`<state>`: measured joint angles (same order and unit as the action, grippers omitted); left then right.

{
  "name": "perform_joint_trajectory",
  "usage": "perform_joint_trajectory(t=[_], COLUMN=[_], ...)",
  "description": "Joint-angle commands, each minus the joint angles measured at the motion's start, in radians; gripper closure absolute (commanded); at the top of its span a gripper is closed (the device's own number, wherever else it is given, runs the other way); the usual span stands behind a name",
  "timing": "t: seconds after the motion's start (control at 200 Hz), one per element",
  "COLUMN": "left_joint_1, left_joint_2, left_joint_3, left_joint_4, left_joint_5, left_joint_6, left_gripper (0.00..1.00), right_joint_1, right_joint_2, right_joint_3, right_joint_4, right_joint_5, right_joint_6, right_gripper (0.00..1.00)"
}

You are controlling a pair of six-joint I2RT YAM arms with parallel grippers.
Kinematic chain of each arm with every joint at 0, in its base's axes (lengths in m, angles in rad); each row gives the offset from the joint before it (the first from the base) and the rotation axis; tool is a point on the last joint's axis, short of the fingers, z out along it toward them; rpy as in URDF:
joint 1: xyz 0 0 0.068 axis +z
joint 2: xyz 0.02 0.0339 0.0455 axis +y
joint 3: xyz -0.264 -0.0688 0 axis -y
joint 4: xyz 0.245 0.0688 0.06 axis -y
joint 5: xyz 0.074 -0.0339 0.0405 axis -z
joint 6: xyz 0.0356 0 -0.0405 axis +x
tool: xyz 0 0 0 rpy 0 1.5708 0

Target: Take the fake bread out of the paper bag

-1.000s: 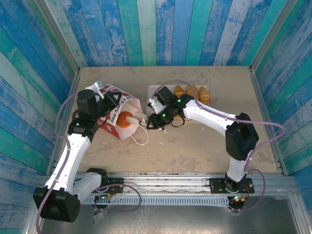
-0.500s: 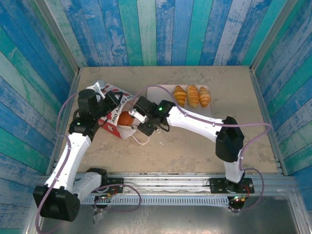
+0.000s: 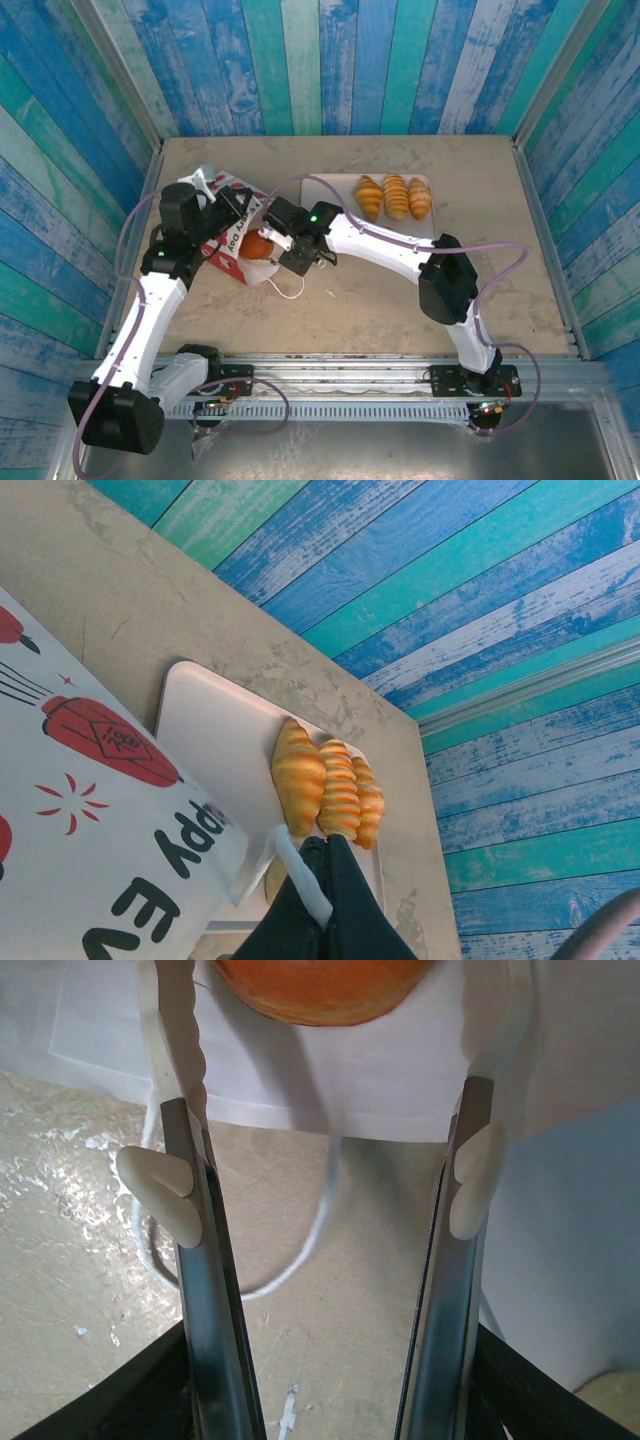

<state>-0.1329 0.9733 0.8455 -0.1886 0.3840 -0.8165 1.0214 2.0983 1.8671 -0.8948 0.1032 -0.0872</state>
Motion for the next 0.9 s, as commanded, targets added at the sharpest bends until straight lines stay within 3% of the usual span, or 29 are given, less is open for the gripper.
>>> perform_joint_trajectory(t=[0.0,0.391,0.892], left_joint_1=[-0.003,-0.004,-0.011], left_joint_2=[-0.015,-0.007,0.014], left_joint_3=[0.0,0.003,-0.026], left_joint_4=[0.015,0.018,0.111], left_joint_5=[0.0,-0.002,0.019], left_joint_6=[0.01,0.007,-0.06], left_gripper=[1.0,1.0,1.0], right_joint_1=[-0.002,-0.015,-0.036], right_joint_2=[0.026,0.038,-0.194], right_joint_3=[0.038,0.052,-0.094], right_joint_4=[-0.018,-0.047,-0.055], right_joint_5=[-0.024,-0.058,-0.098], right_joint_6=[-0.004,0.005,0.009], right_gripper=[0.39,0.42,0.46])
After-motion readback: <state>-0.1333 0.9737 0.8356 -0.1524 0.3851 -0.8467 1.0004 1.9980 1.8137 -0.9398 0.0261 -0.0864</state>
